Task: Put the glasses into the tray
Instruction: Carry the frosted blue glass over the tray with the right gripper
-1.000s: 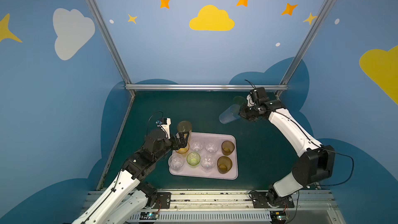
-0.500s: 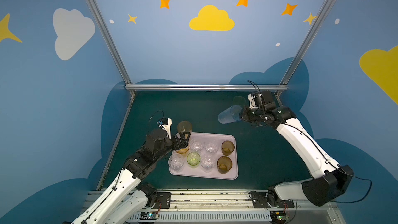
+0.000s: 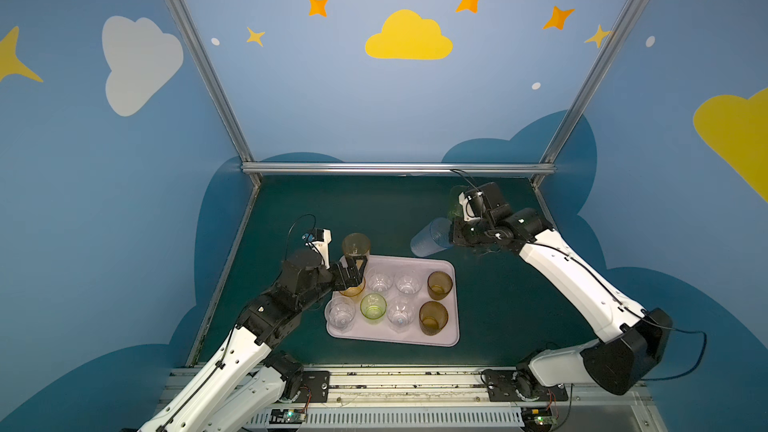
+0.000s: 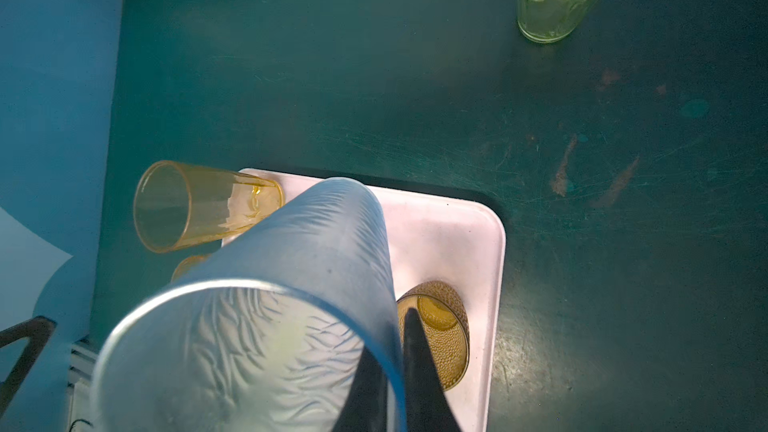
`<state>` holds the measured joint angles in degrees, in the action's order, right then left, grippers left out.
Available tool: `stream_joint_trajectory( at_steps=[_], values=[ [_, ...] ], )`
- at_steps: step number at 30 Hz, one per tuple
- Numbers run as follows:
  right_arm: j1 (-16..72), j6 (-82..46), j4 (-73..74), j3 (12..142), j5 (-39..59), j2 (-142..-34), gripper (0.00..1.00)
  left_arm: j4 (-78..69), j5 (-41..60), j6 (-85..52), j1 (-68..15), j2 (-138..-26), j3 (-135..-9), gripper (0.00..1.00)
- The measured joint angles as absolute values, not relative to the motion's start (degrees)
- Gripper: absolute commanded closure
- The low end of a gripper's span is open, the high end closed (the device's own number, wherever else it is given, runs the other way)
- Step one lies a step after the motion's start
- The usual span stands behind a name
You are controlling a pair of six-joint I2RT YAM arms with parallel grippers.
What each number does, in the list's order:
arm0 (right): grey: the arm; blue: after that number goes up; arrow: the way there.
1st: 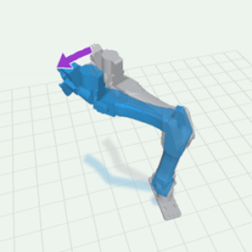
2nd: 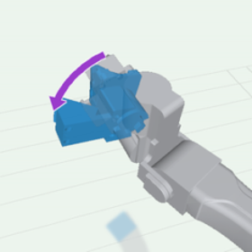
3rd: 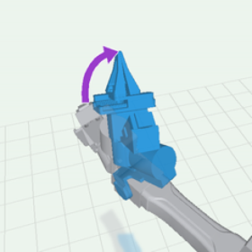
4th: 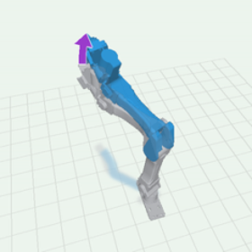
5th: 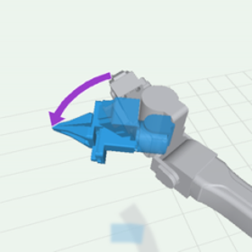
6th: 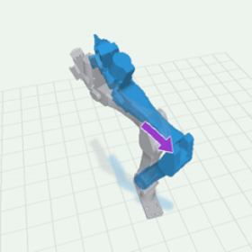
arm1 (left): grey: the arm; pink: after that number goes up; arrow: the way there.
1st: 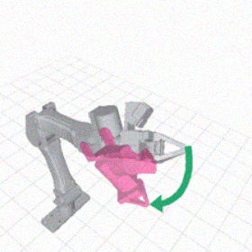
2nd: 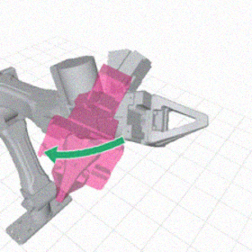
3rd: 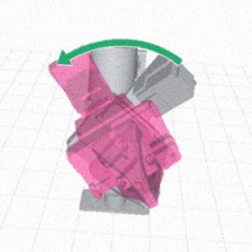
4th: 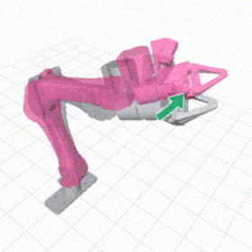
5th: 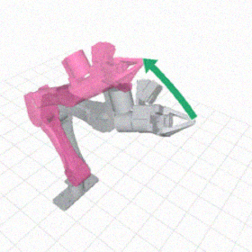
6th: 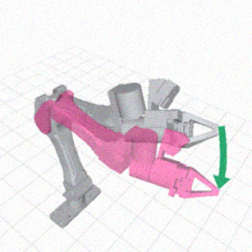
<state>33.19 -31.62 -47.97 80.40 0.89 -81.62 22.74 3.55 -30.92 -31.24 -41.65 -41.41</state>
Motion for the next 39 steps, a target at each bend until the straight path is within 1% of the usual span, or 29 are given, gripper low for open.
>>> stream_joint_trajectory(
  at_steps=[14, 34, 39],
  values=[
    [37.71, -31.16, -48.42, 84.03, 0.49, -88.55, 1.0, 22.94, 4.03, -31.97, -31.24, -41.54, -41.41, 0.0],
    [41.93, -30.52, -49.36, 96.12, -1.5, -103.33, 1.0, 22.92, 4.86, -32.01, -31.24, -41.54, -41.39, 0.0],
    [42.57, -30.33, -50.13, 96.92, -1.48, -105.51, 1.0, 22.92, 4.78, -31.99, -31.24, -41.52, -41.32, 0.0]
  ],
)
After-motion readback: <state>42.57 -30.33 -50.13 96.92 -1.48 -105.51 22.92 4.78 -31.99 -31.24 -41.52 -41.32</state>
